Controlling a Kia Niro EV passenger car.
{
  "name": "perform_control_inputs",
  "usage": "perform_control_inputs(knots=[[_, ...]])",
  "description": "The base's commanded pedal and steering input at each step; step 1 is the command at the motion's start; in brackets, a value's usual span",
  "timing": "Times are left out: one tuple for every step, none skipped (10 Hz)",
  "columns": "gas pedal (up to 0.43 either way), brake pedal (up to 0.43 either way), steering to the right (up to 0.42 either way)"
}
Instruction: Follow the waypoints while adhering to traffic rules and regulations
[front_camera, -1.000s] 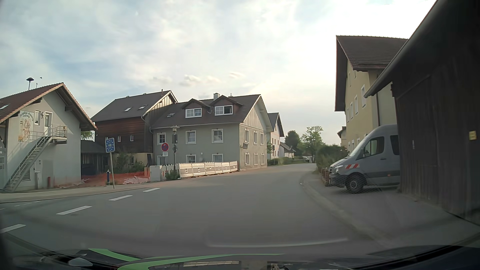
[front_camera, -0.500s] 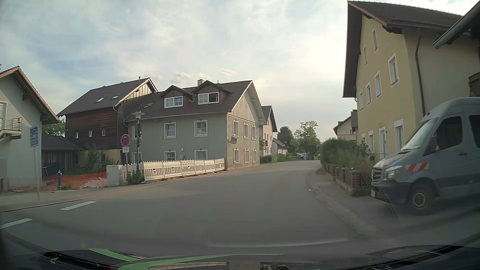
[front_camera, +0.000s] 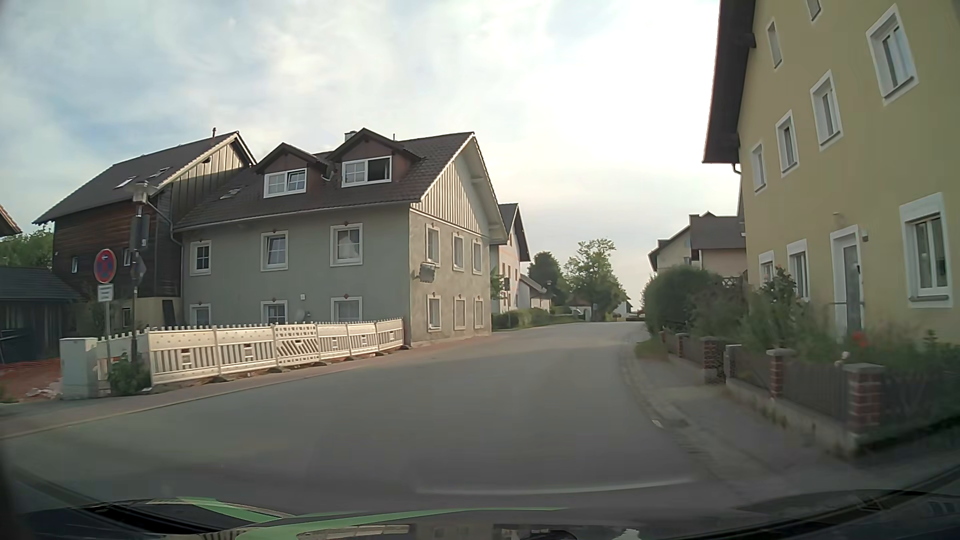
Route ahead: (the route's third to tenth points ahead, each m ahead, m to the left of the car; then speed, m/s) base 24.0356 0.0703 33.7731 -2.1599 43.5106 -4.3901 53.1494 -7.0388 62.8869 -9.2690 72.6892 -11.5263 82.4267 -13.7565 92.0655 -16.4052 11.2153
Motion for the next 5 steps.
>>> perform_control_inputs(knots=[[0.079, 0.000, 0.046], [0.079, 0.000, 0.048], [0.079, 0.000, 0.049], [0.079, 0.000, 0.049], [0.079, 0.000, 0.049]])
